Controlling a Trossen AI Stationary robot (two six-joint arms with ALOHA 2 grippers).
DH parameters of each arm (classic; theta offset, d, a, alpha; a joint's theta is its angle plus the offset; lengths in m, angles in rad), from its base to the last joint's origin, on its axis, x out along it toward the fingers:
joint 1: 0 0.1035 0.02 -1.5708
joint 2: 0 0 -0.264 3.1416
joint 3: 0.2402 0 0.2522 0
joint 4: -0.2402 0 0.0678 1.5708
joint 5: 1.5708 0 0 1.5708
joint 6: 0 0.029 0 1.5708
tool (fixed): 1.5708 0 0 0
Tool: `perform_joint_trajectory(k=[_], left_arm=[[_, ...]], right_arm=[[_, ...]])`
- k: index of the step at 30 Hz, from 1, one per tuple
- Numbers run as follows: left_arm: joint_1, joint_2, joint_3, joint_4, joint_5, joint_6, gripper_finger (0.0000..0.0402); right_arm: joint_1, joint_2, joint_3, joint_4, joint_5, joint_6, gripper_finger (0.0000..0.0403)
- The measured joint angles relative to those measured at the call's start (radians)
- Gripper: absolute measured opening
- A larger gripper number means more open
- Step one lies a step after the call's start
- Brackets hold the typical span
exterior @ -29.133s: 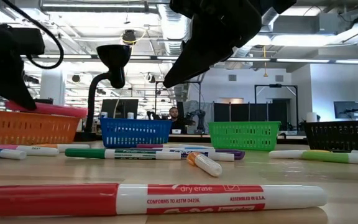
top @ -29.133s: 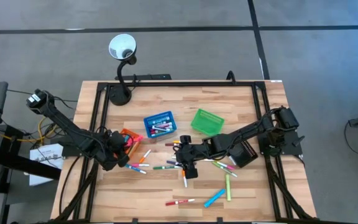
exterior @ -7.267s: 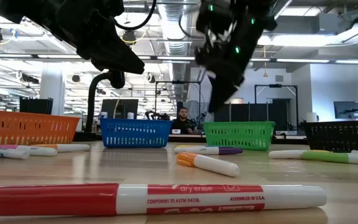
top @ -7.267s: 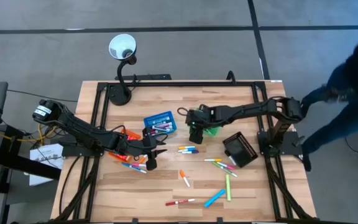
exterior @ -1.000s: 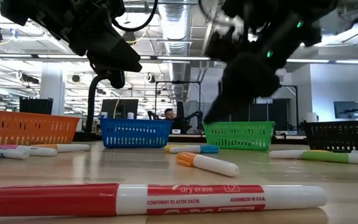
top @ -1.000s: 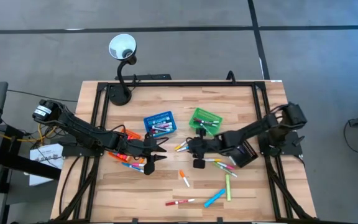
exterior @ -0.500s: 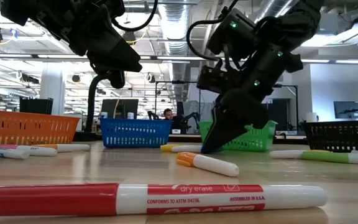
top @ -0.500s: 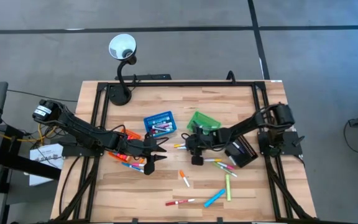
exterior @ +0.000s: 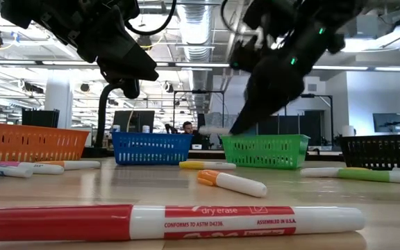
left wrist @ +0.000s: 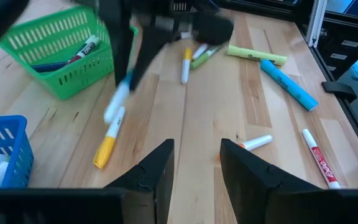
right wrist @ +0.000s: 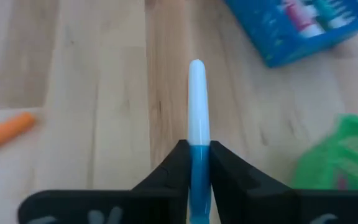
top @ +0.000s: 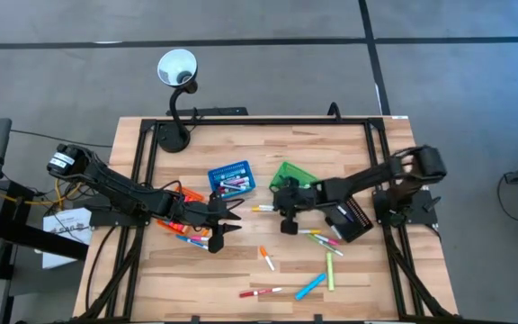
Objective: Pick & Place Markers
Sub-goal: Put the small light blue highlighter pen into the black basket
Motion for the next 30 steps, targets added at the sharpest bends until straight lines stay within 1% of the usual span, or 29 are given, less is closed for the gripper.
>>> perform_joint_trajectory(k=[3,5,9,12,14,16,19,21,24,27,30], left_arm=[[0.0,0.0,0.0,0.0,0.0,0.0,0.0126],[0.0,0.0,0.0,0.0,0.0,0.0,0.0126],[0.0,0.0,0.0,0.0,0.0,0.0,0.0126],[0.0,0.0,0.0,0.0,0.0,0.0,0.0126],[0.0,0.0,0.0,0.0,0.0,0.0,0.0126],[0.0,0.0,0.0,0.0,0.0,0.0,0.0126],[0.0,0.0,0.0,0.0,0.0,0.0,0.0126],[0.0,0.0,0.0,0.0,0.0,0.0,0.0126],[0.0,0.0,0.0,0.0,0.0,0.0,0.0126],[0.0,0.0,0.0,0.0,0.0,-0.001,0.0126],[0.0,0.0,0.0,0.0,0.0,-0.003,0.0126]], right_arm=[[0.012,-0.11,0.0,-0.113,0.01,0.041,0.005],[0.033,-0.189,0.002,-0.203,0.051,0.083,0.0043],[0.095,-0.307,0.001,-0.472,0.136,0.226,0.0026],[0.145,-0.372,0.001,-0.675,0.137,0.408,0.0028],[0.184,-0.401,0.001,-0.809,0.135,0.557,0.004],[0.226,-0.422,0.001,-0.942,0.135,0.707,0.0051],[0.297,-0.431,0.0,-1.099,0.134,0.908,0.0054],[0.345,-0.431,0.0,-1.143,0.134,0.99,0.0048],[0.406,-0.43,-0.001,-1.14,0.135,1.063,0.0038],[0.439,-0.43,-0.034,-1.076,0.129,1.139,0.0037],[0.456,-0.43,-0.089,-1.01,0.119,1.205,0.0051]])
